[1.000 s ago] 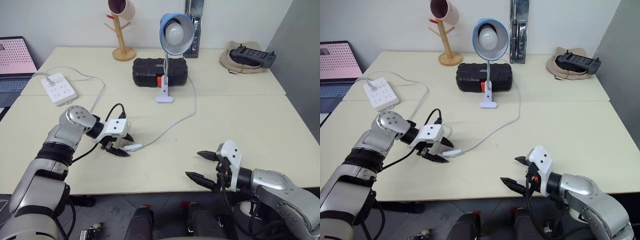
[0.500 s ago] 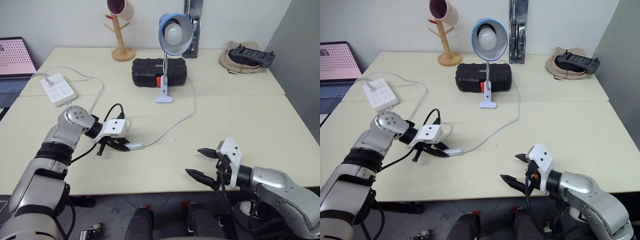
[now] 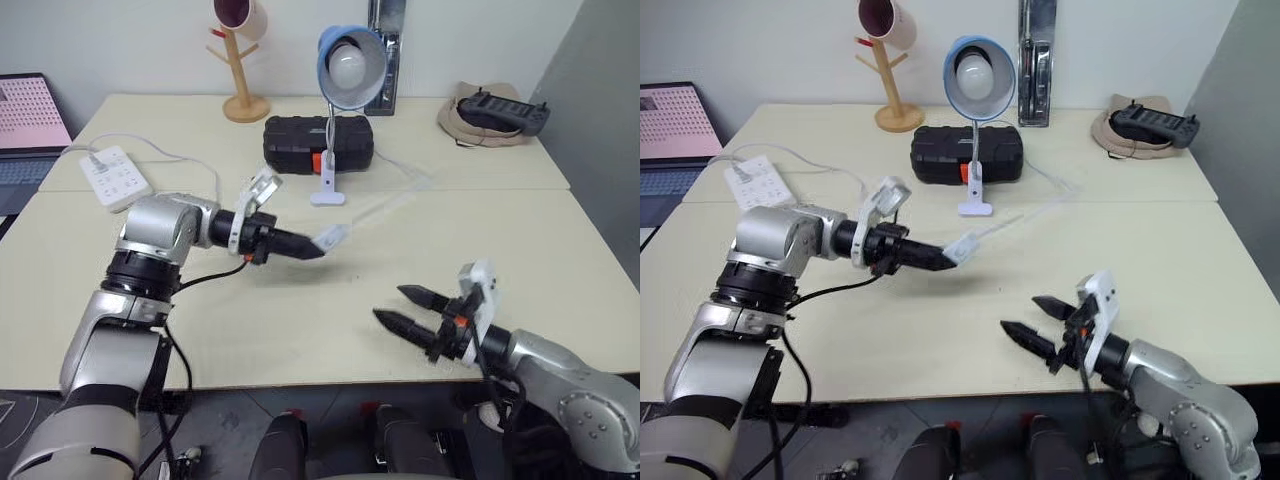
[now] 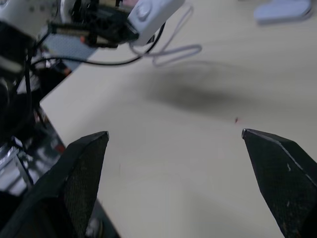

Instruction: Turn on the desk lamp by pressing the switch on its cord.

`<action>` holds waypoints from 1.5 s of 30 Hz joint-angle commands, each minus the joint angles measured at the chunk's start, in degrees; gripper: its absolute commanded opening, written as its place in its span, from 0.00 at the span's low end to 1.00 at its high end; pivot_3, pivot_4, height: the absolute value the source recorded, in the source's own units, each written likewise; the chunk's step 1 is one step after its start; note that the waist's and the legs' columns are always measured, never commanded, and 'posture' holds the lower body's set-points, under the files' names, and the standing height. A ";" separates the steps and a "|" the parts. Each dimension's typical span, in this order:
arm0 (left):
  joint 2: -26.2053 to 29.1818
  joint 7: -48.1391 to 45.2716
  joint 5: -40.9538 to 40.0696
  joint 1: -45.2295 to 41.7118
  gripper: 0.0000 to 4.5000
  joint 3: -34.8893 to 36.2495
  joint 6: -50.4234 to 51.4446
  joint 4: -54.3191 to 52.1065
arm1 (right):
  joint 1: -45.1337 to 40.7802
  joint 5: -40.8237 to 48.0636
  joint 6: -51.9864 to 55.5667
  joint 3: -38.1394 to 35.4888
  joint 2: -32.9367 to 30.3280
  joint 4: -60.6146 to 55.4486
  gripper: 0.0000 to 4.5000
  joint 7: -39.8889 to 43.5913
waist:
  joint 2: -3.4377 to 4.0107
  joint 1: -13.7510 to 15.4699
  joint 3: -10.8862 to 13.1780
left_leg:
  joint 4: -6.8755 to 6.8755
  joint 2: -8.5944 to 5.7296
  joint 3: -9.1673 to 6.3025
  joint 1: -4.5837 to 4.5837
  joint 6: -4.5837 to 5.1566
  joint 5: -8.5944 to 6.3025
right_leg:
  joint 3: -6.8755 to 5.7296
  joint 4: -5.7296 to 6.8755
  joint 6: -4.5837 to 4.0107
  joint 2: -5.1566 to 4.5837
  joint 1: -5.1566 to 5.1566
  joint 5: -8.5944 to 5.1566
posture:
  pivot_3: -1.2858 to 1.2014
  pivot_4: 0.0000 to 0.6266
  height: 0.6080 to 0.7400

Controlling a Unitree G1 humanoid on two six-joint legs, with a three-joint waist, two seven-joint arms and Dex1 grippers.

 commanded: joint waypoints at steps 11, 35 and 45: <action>-10.93 19.53 -18.55 5.11 0.09 16.14 25.97 -17.11 | -11.88 45.33 -4.58 -1.72 -5.52 8.40 1.00 -21.68 | 0.03 -0.44 0.02 | -0.08 0.02 0.03 0.00 0.00 0.00 | 0.05 -0.02 -0.07 -0.02 -0.03 0.03 | 0.52 0.24 1.00; -9.16 26.76 -29.62 9.54 0.09 16.25 25.45 -20.33 | -15.66 49.60 -5.35 6.63 -9.42 11.19 0.57 -20.98 | 0.04 0.18 0.02 | -0.07 -0.01 0.11 -0.02 0.00 0.01 | 0.11 -0.10 -0.01 -0.01 -0.03 0.01 | 0.52 0.24 1.00; -9.30 26.88 -29.91 9.01 0.09 14.64 23.62 -19.01 | -14.46 49.63 -5.68 7.21 -10.27 9.73 0.14 -20.51 | 0.04 0.27 0.02 | -0.08 0.00 0.12 -0.02 0.00 0.01 | 0.11 -0.11 -0.01 -0.01 -0.03 0.00 | 0.52 0.24 1.00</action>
